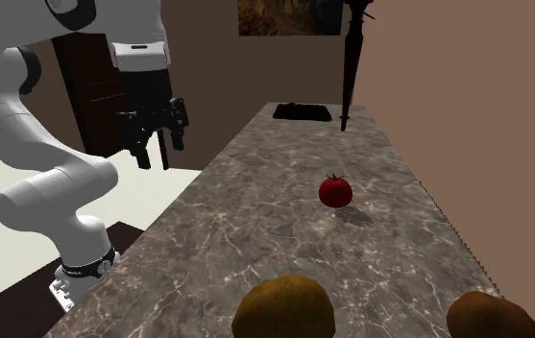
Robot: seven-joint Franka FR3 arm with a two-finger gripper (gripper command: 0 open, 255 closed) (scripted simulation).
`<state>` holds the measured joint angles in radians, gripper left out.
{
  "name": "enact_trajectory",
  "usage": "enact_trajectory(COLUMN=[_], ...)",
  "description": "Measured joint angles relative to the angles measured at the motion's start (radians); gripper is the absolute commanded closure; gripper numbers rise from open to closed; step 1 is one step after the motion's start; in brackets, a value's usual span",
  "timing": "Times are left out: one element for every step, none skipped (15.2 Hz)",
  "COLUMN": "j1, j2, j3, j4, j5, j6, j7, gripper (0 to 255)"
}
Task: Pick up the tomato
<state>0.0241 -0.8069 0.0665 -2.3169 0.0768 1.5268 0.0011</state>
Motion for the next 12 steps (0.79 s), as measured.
enact_trajectory(j1=[0.0,0.001,0.002,0.004,0.005,0.005,0.006,0.006,0.007,0.007,0.01,0.011], j2=[0.0,0.019,0.044,0.08,0.12,0.161,0.206,0.248,0.289,0.331,0.369,0.415], j3=[0.0,0.006,0.014,0.027,0.04,0.051,0.063,0.075,0.086,0.096,0.11,0.123], j4=[0.0,0.012,0.028,0.052,0.077,0.11,0.135,0.161,0.193,0.223,0.252,0.292], j5=[0.0,0.004,0.009,0.016,0.022,0.027,0.031,0.035,0.038,0.039,0.042,0.043], j6=[0.0,0.003,0.008,0.014,0.023,0.024,0.037,0.047,0.049,0.055,0.057,0.057], j7=[0.0,0.007,0.016,0.03,0.043,0.057,0.069,0.083,0.097,0.11,0.128,0.146], gripper=[0,0,0,0,0,0,0,0,0,0,0,0])
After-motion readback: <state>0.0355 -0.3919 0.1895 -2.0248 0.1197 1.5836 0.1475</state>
